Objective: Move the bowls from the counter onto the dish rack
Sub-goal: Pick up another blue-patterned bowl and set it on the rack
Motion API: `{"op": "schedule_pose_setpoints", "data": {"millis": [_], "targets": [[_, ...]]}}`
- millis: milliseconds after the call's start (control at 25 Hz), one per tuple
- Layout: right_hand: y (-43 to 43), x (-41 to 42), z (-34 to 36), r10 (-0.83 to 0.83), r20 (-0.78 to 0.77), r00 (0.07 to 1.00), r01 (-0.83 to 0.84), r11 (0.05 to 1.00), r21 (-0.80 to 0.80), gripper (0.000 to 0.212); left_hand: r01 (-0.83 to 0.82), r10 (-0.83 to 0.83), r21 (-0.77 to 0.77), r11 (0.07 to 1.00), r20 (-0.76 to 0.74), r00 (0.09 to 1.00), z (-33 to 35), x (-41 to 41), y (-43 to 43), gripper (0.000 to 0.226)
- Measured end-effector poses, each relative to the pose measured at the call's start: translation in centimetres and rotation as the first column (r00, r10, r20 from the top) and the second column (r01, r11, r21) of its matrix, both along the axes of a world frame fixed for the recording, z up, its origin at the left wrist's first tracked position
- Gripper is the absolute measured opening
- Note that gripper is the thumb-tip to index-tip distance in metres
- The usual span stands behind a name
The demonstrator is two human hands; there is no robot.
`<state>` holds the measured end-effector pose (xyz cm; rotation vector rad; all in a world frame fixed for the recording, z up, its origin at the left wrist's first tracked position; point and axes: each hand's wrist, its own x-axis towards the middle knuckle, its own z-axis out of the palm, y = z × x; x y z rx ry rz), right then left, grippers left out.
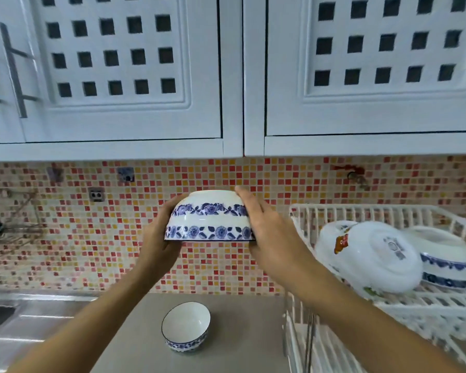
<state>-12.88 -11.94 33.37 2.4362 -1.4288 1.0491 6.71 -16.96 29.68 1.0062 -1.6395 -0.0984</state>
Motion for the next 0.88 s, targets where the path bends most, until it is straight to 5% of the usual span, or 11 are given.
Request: {"op": "schedule_pose_setpoints", "data": {"millis": [200, 440, 600, 880], "targets": [[0.8, -7.8, 4.3, -0.130, -0.059, 0.990, 0.115, 0.972, -0.207, 0.088, 0.134, -0.123, -0.116, 0.984, 0.096, 0.988, 4.8, -7.6, 0.5, 0.055], [0.0, -20.8, 5.2, -0.239, -0.102, 0.966, 0.188, 0.913, -0.362, 0.081, 0.521, -0.595, 0.300, 0.799, 0.269, 0.757, 8.2, -18.1, -0.9, 0.113], [-0.2, -28.7, 4.0, -0.271, -0.071, 0.960, 0.221, 0.887, -0.405, 0.086, 0.575, -0.657, 0.317, 0.754, 0.339, 0.674, 8.9, -25.9, -1.7, 0.104], [-1.4, -39.1, 2.6, -0.288, -0.045, 0.957, 0.264, 0.921, -0.285, 0.089, 0.470, -0.509, 0.209, 0.858, 0.473, 0.719, 8.5, -36.3, -2.3, 0.083]]}}
